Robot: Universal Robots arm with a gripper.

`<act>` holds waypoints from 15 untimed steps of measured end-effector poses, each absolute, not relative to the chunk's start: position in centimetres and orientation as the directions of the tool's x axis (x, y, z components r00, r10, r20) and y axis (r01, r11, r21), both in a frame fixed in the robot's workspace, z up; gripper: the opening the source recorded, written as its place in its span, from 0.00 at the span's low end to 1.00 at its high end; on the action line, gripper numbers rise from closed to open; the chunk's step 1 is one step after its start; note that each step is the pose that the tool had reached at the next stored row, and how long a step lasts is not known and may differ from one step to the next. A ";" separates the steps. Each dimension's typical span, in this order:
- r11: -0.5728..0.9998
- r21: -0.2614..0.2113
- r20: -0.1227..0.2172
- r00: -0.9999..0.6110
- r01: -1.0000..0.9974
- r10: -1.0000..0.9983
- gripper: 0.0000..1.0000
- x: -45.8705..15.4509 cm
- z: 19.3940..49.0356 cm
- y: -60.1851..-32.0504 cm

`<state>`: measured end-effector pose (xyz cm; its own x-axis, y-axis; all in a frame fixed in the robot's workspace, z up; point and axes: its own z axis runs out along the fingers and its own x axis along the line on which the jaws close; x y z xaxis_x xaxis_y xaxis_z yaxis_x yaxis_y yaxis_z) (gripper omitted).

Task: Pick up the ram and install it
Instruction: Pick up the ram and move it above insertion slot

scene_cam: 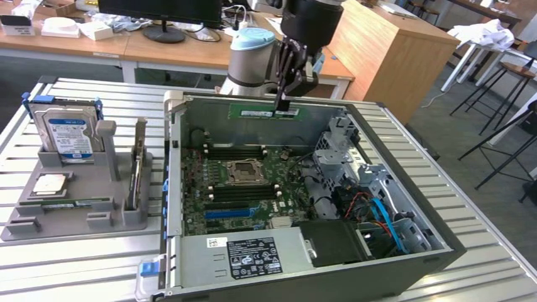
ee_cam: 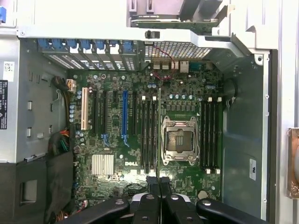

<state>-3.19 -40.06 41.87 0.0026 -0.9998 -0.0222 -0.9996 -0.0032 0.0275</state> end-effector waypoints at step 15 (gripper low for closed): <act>-0.003 0.025 -0.022 0.003 -1.000 -1.000 0.11 -3.3 39.3 -40.1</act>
